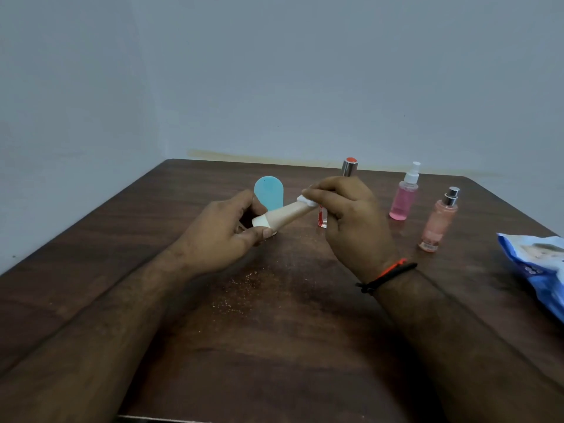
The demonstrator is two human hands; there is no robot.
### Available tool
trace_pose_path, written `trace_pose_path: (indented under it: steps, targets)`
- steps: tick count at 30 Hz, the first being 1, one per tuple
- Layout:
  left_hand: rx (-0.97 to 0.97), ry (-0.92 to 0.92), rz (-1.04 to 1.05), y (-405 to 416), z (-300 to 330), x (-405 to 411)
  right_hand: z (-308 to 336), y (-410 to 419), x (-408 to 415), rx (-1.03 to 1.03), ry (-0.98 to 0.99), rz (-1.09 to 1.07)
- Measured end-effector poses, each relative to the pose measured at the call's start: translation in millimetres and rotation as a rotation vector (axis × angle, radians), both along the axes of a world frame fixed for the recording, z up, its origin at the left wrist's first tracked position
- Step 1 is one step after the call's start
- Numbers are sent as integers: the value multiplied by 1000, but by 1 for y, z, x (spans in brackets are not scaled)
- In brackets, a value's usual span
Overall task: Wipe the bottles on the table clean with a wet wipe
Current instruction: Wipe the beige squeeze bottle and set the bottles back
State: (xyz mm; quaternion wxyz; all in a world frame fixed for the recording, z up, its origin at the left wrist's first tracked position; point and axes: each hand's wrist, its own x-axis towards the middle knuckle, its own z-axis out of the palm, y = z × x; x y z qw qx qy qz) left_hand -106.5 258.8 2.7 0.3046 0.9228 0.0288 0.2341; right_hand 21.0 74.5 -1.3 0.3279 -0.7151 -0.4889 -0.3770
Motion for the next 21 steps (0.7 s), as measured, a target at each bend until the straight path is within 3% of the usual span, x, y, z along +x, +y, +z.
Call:
trace_pose_path:
  steps: [11,21]
  targets:
    - [27,-207,133,-3,-1,1,0,8,-13,-104,-57,-4]
    - [126,-282,103,-15,-5,5,-4,18,-28,-219,-88,192]
